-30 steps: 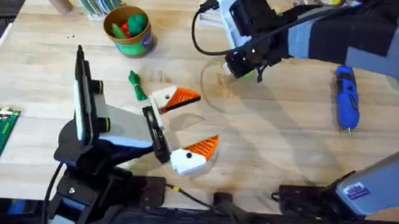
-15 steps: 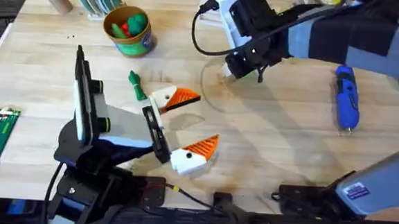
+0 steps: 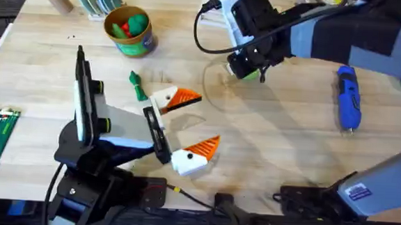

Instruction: Pick up the gripper from the table and insert it into the empty holder that is missing its gripper. Then pick up a screw, insert it into the mounting hole, and use the screwdriver to tighten it. Finally, clean up the table by picking up the vegetable and placing it into the bucket.

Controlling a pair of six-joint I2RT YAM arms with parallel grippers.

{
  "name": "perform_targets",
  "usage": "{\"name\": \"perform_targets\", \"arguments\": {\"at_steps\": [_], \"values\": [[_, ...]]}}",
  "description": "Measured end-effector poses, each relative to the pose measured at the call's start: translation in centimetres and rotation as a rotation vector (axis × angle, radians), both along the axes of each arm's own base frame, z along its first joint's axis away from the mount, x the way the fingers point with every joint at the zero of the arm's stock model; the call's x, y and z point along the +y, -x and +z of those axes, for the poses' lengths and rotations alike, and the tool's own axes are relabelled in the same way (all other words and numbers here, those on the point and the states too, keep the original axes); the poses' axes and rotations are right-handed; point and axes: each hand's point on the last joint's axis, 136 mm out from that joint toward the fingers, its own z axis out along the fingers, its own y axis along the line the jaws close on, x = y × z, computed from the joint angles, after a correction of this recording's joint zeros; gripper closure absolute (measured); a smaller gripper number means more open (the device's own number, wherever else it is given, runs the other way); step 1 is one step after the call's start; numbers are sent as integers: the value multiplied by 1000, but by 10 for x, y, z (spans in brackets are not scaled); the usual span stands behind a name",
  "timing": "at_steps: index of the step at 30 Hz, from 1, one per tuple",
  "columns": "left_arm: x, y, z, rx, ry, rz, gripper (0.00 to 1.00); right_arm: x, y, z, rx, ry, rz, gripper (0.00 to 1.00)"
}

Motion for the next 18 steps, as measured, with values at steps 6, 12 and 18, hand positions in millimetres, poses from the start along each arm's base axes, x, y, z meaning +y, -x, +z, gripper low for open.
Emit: {"name": "perform_targets", "arguments": {"at_steps": [6,12,18], "values": [[0,0,0,-1,0,0,9,0,0,1,-2,-1,0,990],[0,0,0,0,0,0,8,0,1,2,6,3,0,994],[0,0,0,0,0,0,9,0,-3,25,14,26,6,994]]}}
